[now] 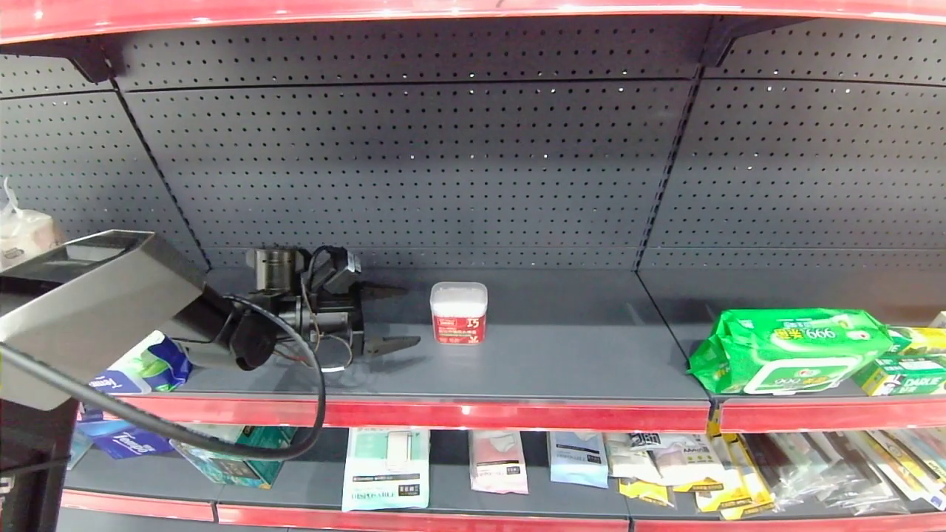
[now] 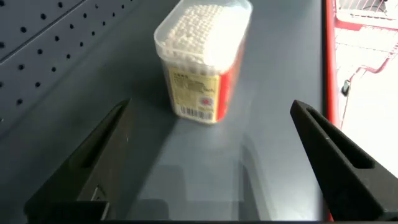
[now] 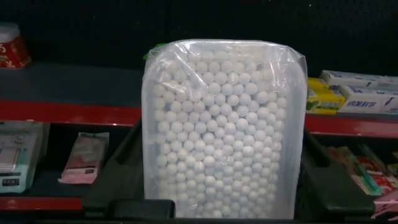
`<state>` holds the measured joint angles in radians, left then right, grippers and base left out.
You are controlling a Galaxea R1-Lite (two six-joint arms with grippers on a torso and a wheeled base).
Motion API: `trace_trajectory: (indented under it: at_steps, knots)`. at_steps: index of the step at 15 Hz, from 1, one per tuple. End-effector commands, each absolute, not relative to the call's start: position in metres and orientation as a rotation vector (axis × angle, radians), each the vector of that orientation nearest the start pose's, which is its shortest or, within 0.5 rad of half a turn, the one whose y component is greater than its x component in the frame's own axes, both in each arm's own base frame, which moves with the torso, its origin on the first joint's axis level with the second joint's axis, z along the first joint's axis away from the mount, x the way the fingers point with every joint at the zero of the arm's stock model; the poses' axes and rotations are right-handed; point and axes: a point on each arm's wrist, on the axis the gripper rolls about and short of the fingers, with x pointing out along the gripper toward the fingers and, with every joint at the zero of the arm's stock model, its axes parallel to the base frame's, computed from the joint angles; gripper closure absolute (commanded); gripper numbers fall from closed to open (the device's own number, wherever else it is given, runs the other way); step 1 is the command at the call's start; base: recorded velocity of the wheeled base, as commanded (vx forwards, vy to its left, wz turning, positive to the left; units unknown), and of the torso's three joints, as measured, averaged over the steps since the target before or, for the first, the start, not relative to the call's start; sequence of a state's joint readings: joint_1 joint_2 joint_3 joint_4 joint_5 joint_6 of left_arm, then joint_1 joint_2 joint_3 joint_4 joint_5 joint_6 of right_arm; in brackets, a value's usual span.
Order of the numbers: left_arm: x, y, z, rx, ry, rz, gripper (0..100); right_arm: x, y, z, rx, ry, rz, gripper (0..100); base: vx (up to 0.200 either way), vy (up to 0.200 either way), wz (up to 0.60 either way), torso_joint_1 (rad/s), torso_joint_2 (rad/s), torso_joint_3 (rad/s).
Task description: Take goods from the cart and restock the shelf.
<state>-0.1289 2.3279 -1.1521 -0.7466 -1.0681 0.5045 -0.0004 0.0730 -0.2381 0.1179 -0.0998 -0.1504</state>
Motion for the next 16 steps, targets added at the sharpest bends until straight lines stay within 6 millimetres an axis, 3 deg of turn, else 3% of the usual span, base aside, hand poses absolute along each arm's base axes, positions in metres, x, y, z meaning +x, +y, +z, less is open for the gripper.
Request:
trace_trajectory:
  at_steps: [1,10,16]
  knots:
    - [0.43,-0.081,0.037,0.23,0.103,-1.25,0,-0.037,-0.002,0.13,-0.149,-0.038,-0.105,100,0.0,0.0,0.0,0.0,0.0,0.0]
    - [0.445,-0.1,0.021,0.227,0.099,-1.276,0,-0.037,-0.001,0.124,-0.15,-0.035,-0.123,100,0.0,0.0,0.0,0.0,0.0,0.0]
    - [0.455,-0.114,0.022,0.241,0.069,-1.282,0,-0.037,-0.001,0.124,-0.152,-0.034,-0.123,100,0.0,0.0,0.0,0.0,0.0,0.0]
